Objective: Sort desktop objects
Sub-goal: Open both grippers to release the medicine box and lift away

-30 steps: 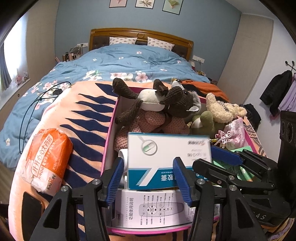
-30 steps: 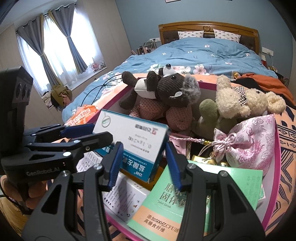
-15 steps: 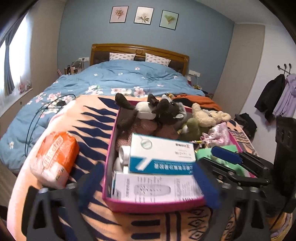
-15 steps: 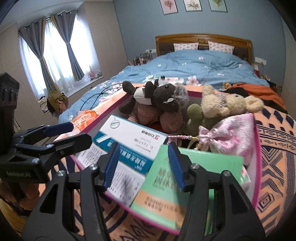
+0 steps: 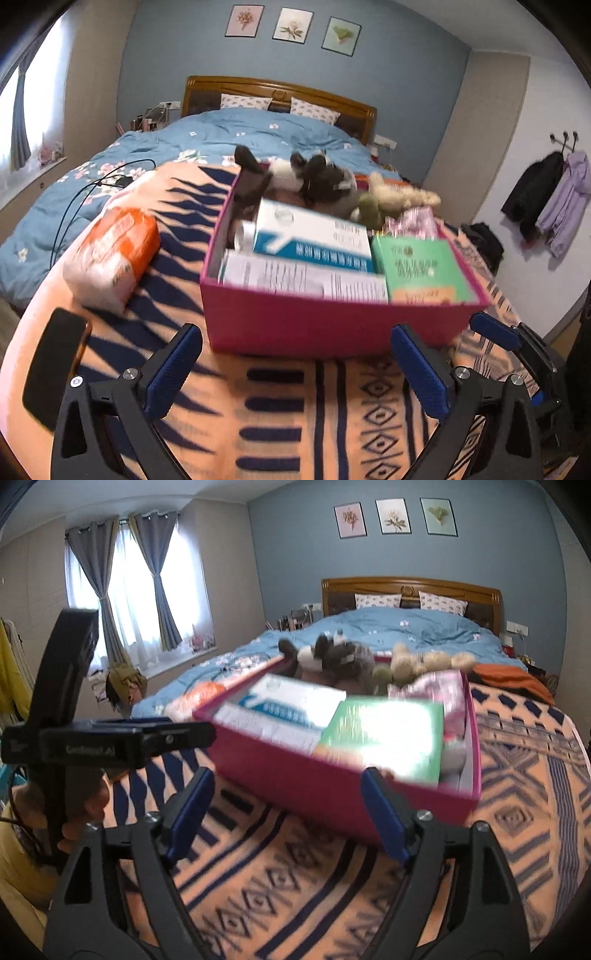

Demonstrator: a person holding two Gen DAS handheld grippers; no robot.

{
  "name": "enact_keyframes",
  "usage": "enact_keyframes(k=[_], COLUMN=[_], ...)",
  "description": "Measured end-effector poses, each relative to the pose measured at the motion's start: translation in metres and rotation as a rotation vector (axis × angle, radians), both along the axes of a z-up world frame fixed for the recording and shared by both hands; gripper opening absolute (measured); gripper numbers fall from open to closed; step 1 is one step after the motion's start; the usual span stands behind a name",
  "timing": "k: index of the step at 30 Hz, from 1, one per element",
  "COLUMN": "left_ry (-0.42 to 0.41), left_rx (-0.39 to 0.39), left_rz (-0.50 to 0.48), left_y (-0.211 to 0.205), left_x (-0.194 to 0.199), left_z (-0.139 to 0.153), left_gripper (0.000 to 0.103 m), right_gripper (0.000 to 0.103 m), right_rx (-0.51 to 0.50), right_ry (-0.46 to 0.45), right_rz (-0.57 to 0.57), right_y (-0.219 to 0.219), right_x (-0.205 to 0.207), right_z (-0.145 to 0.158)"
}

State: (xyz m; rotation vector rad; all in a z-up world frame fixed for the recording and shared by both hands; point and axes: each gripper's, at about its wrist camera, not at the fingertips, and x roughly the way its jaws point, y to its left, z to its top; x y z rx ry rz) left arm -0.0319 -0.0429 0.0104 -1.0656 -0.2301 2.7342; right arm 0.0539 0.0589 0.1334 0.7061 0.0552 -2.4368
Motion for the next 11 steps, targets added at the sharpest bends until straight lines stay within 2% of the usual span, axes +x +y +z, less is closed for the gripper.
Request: enact_keyframes(k=[5,9,11], left_ry=[-0.022,-0.01,-0.032], left_rx=[-0.015,-0.04,-0.035], left_rz=[-0.019,0.009,-0.004], left_y=[0.01,0.014,0.015], left_x=[0.017,0.027,0.028], left_z=[-0.01,-0.014,-0.017], left_gripper=[0.103,0.103,0.103], right_gripper=[0.082,0.082,0.082], right_rx=[-0.005,-0.011,-0.011], right_ry=[-0.056,-0.07,-0.07], right_rz=[-0.016,-0.041,-0.044], right_y=[0.006,0.012,0.014], right_x=[0.01,0.016,0.017], right_z=[-0.018,-0.023,-0.023])
